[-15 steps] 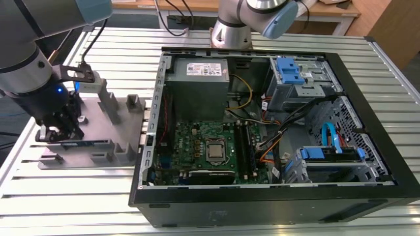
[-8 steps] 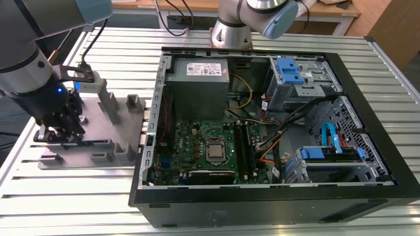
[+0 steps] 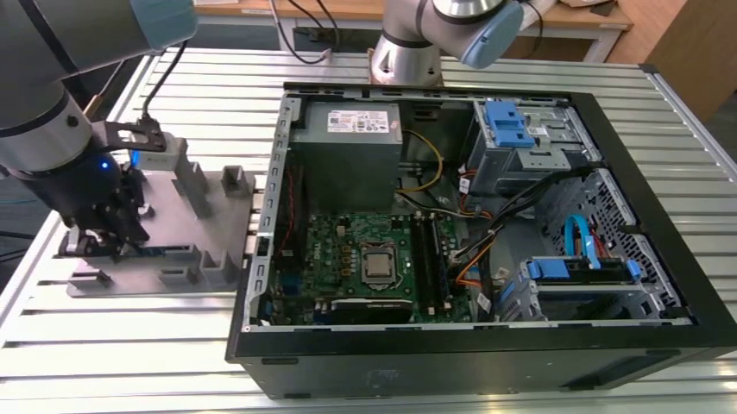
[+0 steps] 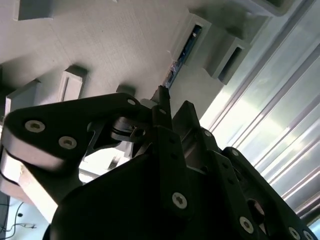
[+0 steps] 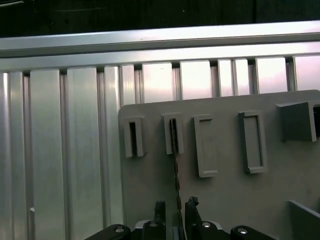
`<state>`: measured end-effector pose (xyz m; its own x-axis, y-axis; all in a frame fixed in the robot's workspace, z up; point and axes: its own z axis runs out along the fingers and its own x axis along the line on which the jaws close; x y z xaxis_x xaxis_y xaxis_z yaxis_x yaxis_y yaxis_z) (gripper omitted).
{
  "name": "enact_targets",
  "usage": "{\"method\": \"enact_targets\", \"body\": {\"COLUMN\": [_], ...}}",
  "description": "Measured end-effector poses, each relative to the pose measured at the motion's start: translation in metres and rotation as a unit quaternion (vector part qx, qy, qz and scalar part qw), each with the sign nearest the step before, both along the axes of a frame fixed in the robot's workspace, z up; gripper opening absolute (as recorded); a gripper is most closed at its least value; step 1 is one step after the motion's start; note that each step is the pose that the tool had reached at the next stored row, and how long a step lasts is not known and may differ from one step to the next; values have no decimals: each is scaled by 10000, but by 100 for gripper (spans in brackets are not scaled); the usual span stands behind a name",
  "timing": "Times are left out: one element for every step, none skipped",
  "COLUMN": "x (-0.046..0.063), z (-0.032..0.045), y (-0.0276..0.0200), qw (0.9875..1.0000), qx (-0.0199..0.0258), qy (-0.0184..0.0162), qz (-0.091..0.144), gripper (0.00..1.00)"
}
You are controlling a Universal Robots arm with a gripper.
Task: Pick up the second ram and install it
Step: 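Pick up the second ram and move it above second insertion slot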
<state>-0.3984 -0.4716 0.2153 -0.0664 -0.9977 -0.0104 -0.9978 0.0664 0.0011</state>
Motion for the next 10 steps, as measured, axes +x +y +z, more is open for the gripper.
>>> {"method": "enact_targets", "body": {"x": [0, 0, 0, 0, 0, 0, 0, 1, 1, 0], "z": [-18, -37, -55, -72, -83, -93, -104, -113, -123, -129], "y": [0, 0, 0, -1, -1, -1, 0, 3, 8, 15], "qw": [10000, 10000, 10000, 9999, 9997, 9995, 9993, 9992, 9991, 9991], "qx": [0, 0, 1, 0, 0, 0, 1, 0, 0, 0], "qy": [0, 0, 0, 0, 0, 0, 0, 0, 0, 1], "qz": [18, 38, 67, 145, 233, 322, 386, 409, 416, 416], "gripper": [30, 30, 30, 30, 30, 30, 30, 30, 30, 30]}}
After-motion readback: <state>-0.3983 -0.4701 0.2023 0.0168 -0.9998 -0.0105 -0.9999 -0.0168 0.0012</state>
